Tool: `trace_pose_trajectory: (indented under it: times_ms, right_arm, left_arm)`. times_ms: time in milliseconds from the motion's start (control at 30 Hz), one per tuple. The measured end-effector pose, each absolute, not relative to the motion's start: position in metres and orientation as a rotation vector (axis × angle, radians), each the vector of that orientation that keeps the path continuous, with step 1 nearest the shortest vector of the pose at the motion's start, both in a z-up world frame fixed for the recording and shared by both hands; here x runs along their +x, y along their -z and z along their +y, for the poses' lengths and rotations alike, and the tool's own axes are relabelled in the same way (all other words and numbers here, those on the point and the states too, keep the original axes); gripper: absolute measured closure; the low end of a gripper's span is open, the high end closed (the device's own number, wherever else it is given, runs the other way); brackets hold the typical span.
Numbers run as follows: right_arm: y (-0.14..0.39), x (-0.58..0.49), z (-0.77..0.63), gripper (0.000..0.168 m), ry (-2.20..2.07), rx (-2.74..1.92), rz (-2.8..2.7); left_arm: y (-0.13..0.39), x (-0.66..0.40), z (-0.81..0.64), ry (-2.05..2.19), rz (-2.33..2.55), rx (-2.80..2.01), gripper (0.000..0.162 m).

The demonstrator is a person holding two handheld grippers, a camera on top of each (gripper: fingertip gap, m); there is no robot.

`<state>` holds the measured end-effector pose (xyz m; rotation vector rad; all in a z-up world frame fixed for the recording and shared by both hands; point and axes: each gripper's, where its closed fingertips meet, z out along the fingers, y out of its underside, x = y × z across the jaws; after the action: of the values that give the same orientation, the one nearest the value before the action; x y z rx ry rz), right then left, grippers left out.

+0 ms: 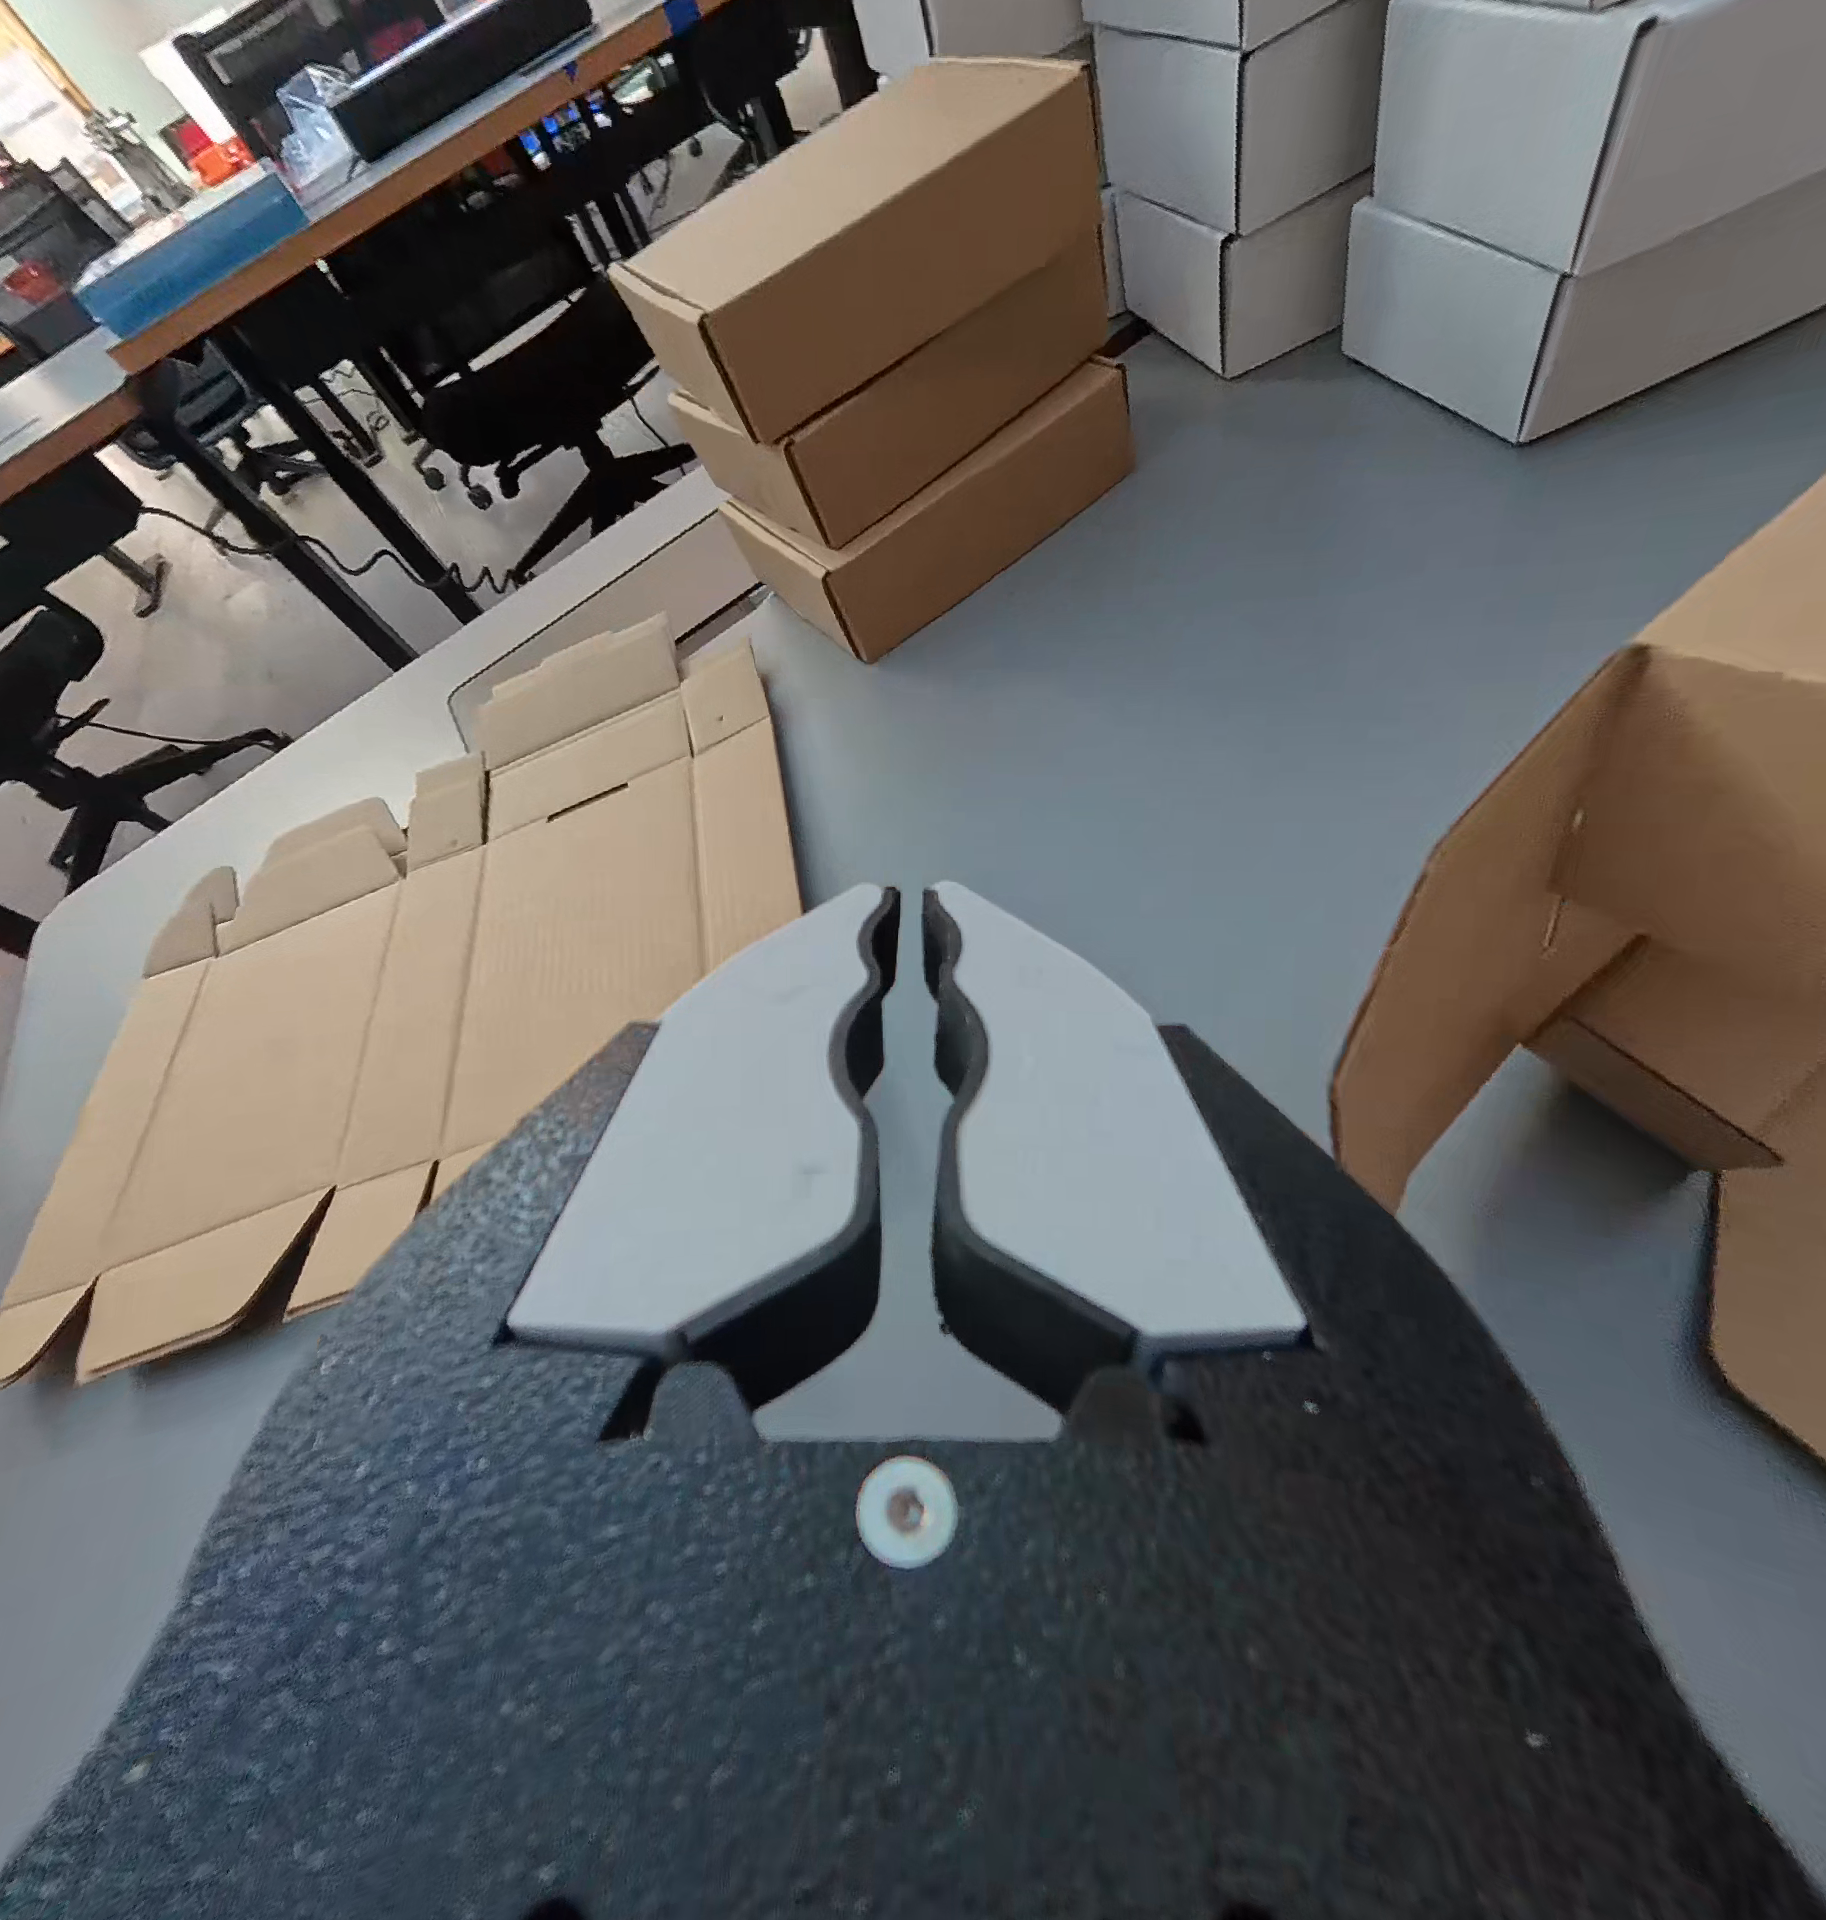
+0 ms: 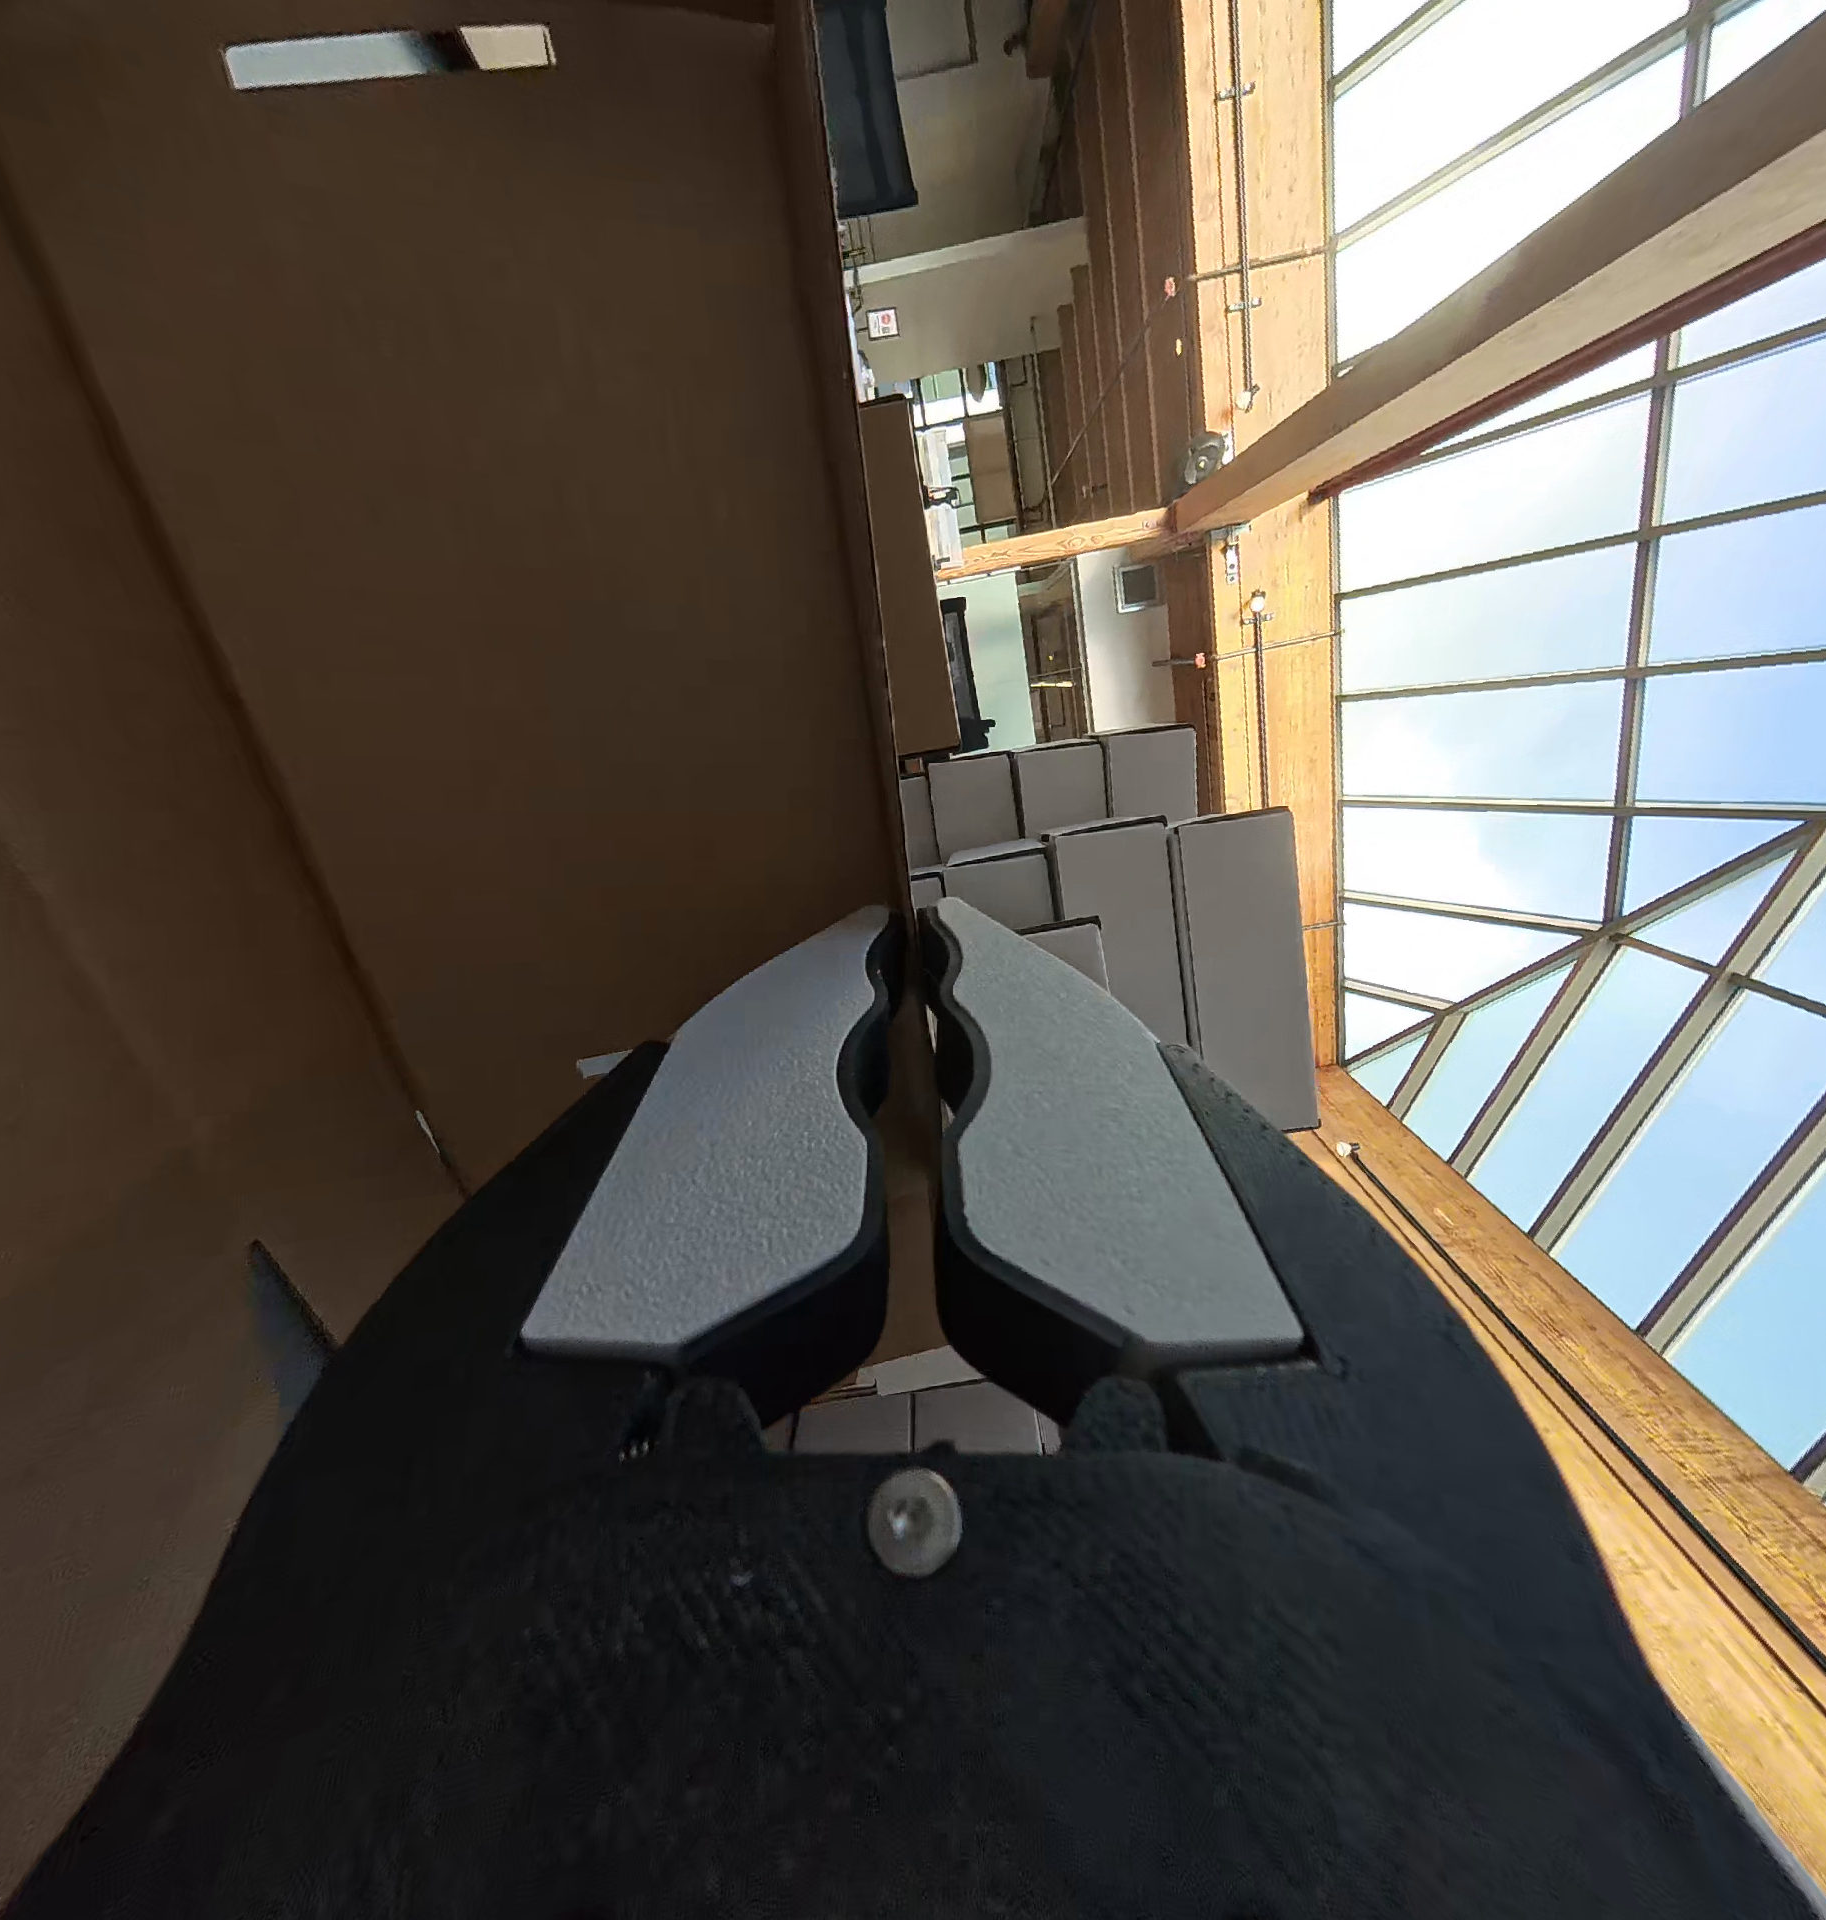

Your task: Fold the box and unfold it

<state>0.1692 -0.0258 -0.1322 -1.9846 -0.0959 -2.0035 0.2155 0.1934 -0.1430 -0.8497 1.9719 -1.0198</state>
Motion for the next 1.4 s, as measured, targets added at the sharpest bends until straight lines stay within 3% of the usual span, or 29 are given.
trace_pose_trajectory:
  times_ms: [300,433,533,733,900,1400]
  right_arm:
    - [0.135,0.160,-0.030,0.166,2.051,-2.034,-0.014]
    - [0.136,0.161,-0.028,0.166,2.036,-2.097,0.120]
    - [0.136,0.162,-0.027,0.166,2.131,-2.114,0.116]
    - [0.137,0.159,-0.028,0.167,2.228,-2.120,0.006]
    - [0.137,0.157,-0.029,0.168,2.231,-2.120,-0.045]
    - [0.137,0.154,-0.028,0.167,2.191,-2.138,-0.090]
  left_arm:
    - [0.189,0.178,0.140,1.156,2.369,-0.590,0.149]
    - [0.188,0.169,0.121,1.177,2.323,-0.706,0.150]
    - [0.187,0.164,0.107,1.139,2.233,-0.819,0.162]
    - [0.186,0.159,0.108,1.096,2.144,-0.839,0.162]
    - [0.185,0.141,0.113,1.293,2.313,-0.648,0.143]
    - [0.182,0.114,0.096,1.589,2.501,-0.296,0.135]
